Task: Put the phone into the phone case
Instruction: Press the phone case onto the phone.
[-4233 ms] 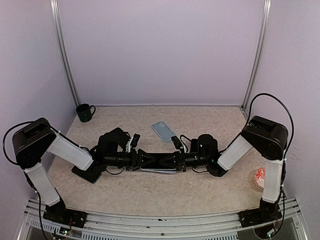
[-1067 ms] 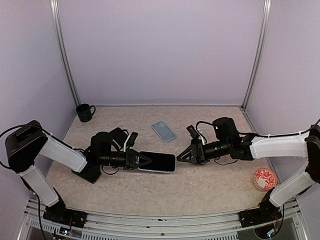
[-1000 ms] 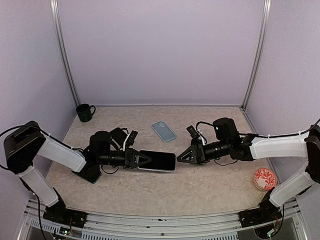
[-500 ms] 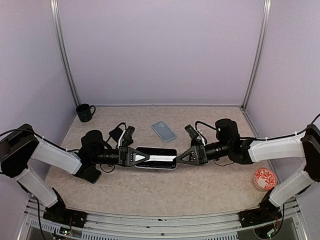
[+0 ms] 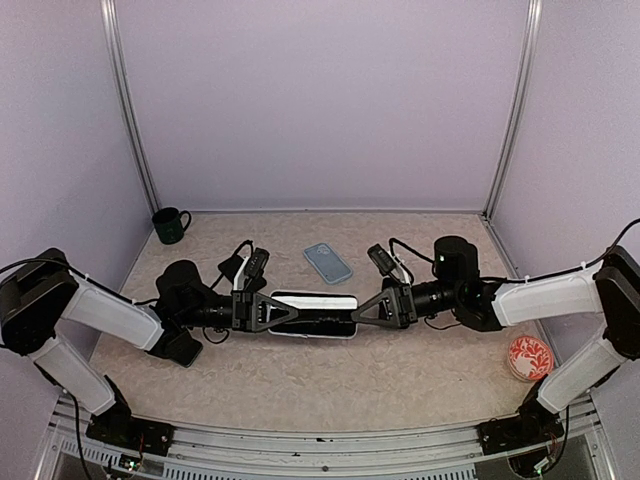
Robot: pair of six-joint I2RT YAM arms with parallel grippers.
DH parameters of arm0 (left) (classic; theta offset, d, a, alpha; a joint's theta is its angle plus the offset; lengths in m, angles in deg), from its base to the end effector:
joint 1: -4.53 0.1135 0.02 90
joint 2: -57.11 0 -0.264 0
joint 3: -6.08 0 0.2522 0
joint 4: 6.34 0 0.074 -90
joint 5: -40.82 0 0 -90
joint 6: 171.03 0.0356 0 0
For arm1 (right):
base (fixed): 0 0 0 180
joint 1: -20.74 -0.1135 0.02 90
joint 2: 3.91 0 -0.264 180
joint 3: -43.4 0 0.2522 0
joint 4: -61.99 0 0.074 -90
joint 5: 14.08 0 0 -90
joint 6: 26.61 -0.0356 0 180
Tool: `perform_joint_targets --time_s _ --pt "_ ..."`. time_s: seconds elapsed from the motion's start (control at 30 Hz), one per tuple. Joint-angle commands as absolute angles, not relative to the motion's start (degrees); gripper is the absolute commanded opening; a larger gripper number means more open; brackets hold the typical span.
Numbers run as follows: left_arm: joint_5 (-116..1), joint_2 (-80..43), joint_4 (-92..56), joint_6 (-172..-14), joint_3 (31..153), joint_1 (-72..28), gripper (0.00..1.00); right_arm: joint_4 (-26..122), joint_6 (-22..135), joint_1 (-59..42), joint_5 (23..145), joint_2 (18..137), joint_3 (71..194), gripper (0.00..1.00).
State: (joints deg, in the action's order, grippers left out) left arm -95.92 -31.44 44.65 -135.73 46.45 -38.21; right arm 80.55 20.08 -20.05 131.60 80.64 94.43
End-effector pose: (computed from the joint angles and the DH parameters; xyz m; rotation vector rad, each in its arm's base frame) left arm 0.1879 -0.2089 0.1943 0.6037 1.8114 -1.8680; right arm 0.2049 0.2157 0.2128 -0.7718 2.0303 1.8246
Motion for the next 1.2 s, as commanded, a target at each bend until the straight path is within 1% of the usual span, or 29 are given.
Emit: perform_joint_targets --time_s 0.0,0.23,1.0,1.1,1.17 --pt "-96.65 -31.48 49.84 -135.82 46.94 -38.54 0.00 86.15 18.03 -20.10 134.29 81.50 93.81 0.50" --pt "-96.64 -31.92 49.99 -135.78 46.92 -38.63 0.00 87.88 17.60 -20.87 135.29 81.96 93.76 0.35" --pt "-95.26 -32.05 46.93 -134.40 46.69 -38.57 0.00 86.54 18.41 -22.39 134.82 82.59 94.84 0.12" --pt "-94.94 -32.01 45.97 -134.00 46.78 -38.54 0.00 84.96 18.92 -22.50 134.27 82.66 95.31 0.10" --pt "-94.57 -31.84 44.83 -133.34 46.95 -38.54 0.02 82.46 19.76 -22.46 133.28 82.81 95.98 0.08"
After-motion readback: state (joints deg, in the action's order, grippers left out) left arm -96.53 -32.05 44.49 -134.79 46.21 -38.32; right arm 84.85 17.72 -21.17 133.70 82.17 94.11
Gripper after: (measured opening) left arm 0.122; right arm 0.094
